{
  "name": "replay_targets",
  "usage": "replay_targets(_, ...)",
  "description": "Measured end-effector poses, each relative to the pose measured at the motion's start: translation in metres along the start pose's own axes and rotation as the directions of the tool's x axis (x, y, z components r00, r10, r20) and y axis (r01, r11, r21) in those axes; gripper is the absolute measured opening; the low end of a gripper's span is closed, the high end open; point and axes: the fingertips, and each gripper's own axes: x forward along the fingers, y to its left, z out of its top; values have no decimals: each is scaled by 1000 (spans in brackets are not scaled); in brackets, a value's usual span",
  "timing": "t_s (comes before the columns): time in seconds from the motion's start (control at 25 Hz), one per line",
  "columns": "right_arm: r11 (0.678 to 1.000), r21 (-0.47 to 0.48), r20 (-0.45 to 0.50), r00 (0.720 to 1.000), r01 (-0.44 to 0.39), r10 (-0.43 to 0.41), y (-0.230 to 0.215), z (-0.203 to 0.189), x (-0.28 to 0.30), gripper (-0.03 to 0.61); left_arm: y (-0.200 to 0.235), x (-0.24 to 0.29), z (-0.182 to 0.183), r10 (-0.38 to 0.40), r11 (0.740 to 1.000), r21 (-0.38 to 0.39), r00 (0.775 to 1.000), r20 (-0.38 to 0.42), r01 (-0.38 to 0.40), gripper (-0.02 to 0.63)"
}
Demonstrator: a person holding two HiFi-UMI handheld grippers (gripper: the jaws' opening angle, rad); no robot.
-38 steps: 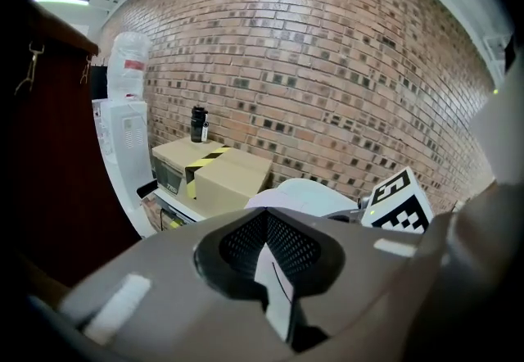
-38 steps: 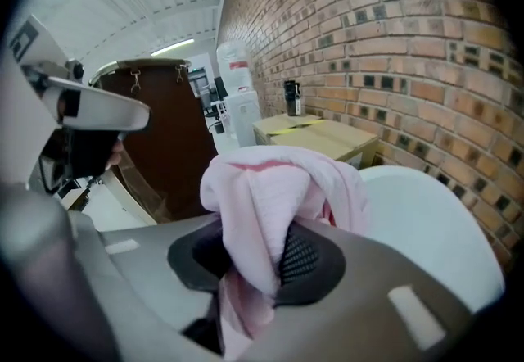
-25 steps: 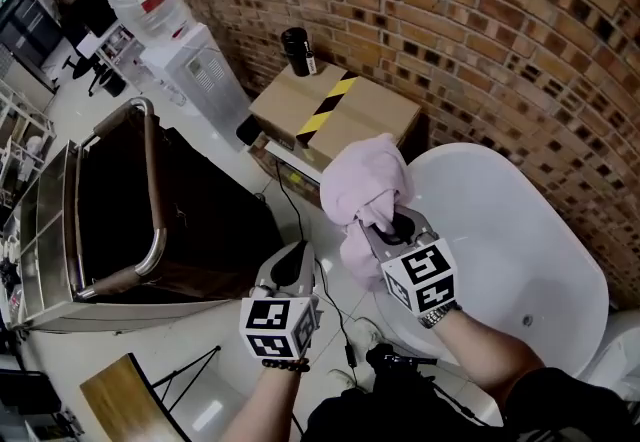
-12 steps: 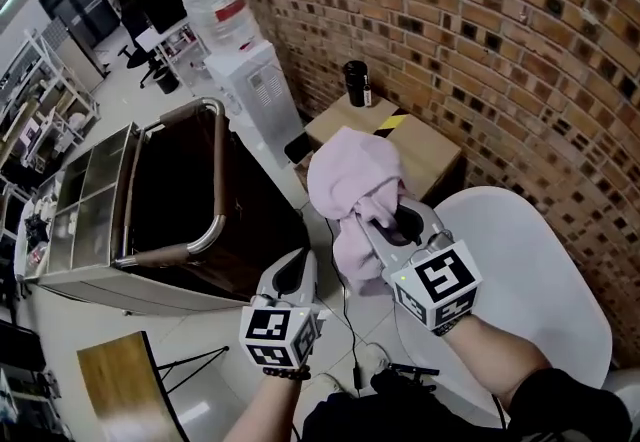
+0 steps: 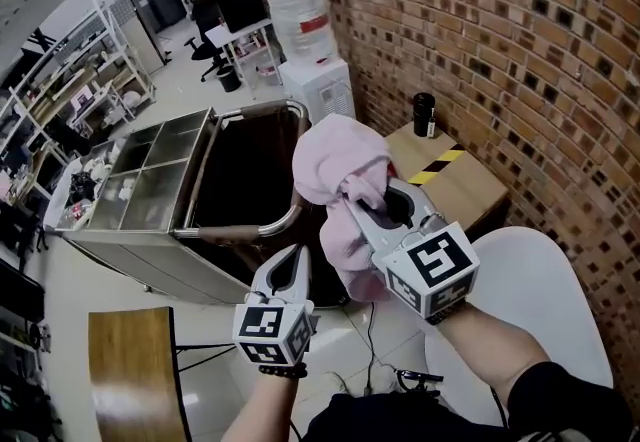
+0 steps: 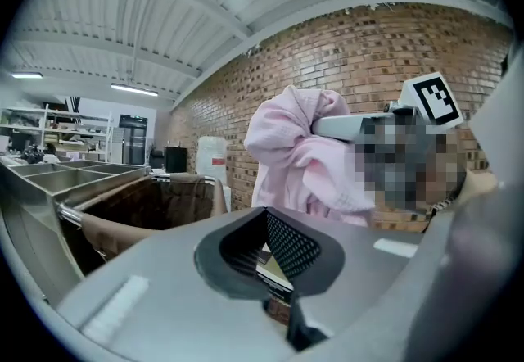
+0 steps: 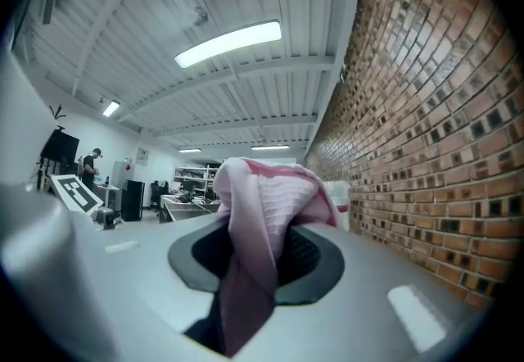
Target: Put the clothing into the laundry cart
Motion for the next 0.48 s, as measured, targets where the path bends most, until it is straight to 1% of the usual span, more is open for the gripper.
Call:
replay_targets(0.2, 999, -27, 14, 1000, -26, 26, 41, 32, 41, 112, 42, -40, 20, 41, 999, -3, 999, 31, -41, 2)
replay_targets(0.48, 998, -55, 26, 999, -25, 27, 78, 53, 87, 112, 91, -82, 38, 81, 997, -8, 994, 68, -80, 2)
